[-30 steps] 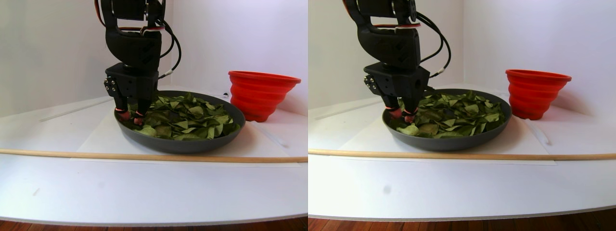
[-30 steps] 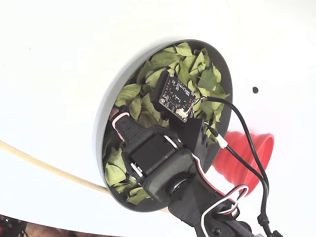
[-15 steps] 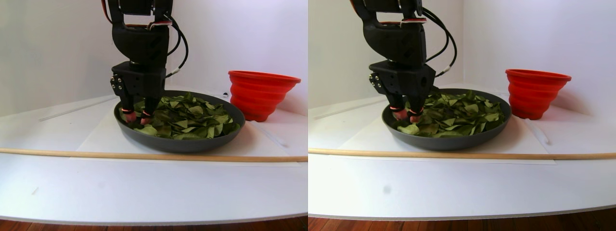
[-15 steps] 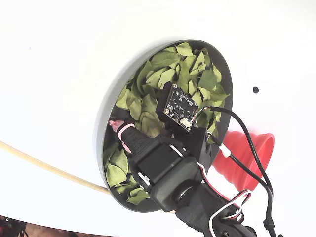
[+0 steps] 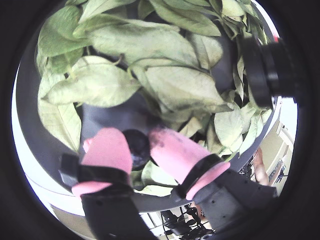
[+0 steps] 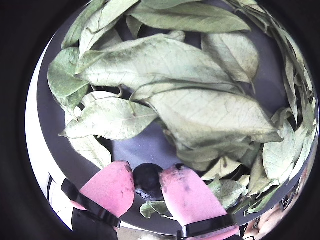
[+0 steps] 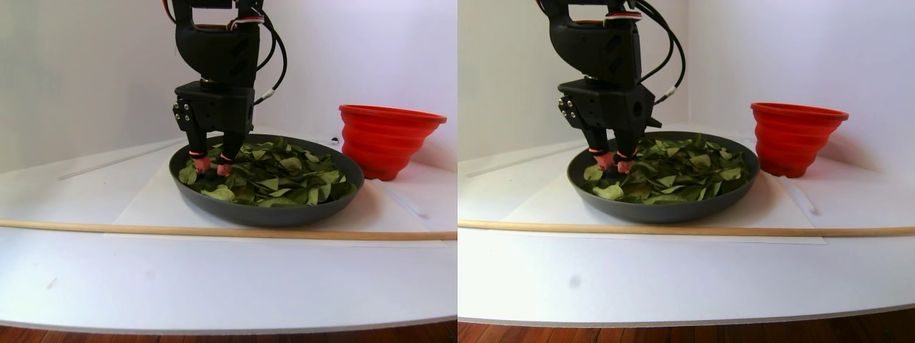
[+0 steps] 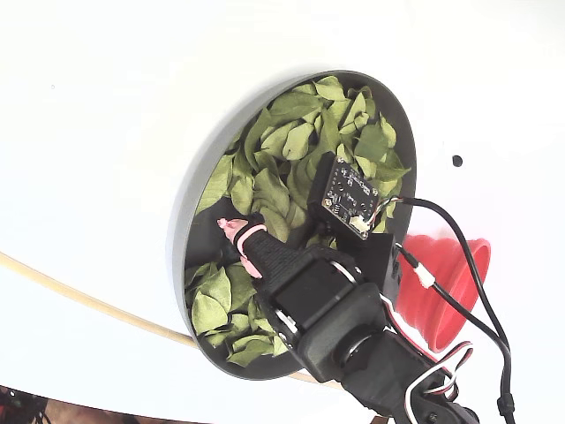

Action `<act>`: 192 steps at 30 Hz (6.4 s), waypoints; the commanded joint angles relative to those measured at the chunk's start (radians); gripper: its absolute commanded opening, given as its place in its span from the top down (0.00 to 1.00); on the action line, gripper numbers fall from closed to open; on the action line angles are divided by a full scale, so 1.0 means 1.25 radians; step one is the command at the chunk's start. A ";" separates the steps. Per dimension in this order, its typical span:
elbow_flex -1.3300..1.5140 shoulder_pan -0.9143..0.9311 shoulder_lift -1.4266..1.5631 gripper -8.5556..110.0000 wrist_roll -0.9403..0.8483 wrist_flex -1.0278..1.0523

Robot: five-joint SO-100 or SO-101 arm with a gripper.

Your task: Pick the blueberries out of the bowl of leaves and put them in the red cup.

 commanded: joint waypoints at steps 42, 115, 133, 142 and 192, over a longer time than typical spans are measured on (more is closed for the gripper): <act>-0.048 0.187 0.271 0.85 -0.163 0.147; -0.228 0.481 0.317 0.85 -0.376 0.160; -0.290 0.535 0.200 0.85 -0.391 0.083; -0.309 0.545 0.151 0.84 -0.391 0.042; -0.212 0.434 0.363 0.78 -0.306 0.164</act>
